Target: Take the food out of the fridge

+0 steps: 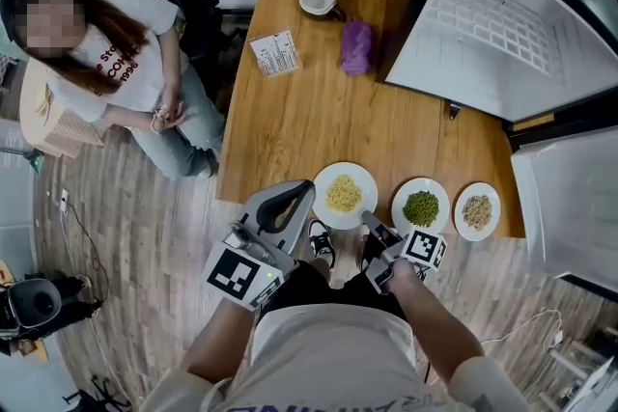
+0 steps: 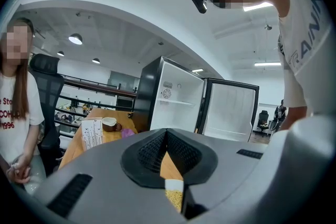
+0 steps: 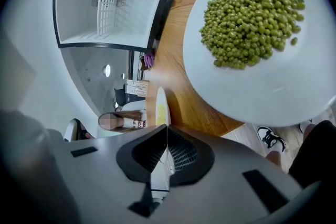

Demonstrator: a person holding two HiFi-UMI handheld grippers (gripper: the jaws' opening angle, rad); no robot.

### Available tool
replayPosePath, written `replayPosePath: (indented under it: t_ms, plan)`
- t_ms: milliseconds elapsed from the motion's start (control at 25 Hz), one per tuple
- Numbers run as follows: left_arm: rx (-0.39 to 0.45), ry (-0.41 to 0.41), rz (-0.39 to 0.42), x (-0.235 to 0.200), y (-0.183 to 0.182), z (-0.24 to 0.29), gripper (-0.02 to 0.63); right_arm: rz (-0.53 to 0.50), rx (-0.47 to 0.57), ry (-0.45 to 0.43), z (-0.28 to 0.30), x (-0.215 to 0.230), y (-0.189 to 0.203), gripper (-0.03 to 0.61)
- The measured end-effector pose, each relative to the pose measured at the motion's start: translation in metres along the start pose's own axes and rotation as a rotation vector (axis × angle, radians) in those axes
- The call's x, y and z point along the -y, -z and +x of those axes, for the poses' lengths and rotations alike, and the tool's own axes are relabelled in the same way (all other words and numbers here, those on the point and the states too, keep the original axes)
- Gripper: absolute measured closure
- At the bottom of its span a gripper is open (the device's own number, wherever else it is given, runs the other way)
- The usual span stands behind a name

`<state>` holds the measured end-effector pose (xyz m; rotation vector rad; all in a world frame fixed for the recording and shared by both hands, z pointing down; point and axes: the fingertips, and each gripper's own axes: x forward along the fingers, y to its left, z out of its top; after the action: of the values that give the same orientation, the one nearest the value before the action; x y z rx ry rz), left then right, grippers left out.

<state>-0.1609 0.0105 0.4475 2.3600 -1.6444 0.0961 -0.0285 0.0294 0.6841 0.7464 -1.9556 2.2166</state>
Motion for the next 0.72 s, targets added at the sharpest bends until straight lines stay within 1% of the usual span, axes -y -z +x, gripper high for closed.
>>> replayPosePath:
  t_ms: [120, 240, 320, 440, 600, 720]
  plan:
    - [-0.003, 0.008, -0.003, 0.001, 0.002, 0.000, 0.606, 0.018, -0.017, 0.043, -0.001, 0.002, 0.004, 0.554]
    - [-0.002, 0.015, -0.005, 0.002, 0.002, -0.002, 0.606, 0.002, -0.031, 0.087, -0.004, 0.003, 0.008, 0.552]
    - [0.000, 0.019, -0.006, 0.002, 0.003, -0.002, 0.606, 0.003, -0.041, 0.106, -0.005, 0.003, 0.010, 0.525]
    - [0.000, 0.026, -0.010, 0.003, 0.004, -0.003, 0.606, 0.013, -0.056, 0.123, -0.005, 0.006, 0.014, 0.505]
    - [-0.001, 0.040, -0.020, 0.007, 0.007, -0.002, 0.606, 0.040, -0.078, 0.148, -0.008, 0.015, 0.016, 0.505]
    - [-0.008, 0.051, -0.024, 0.007, 0.011, -0.004, 0.606, 0.048, -0.080, 0.135, -0.008, 0.017, 0.019, 0.505]
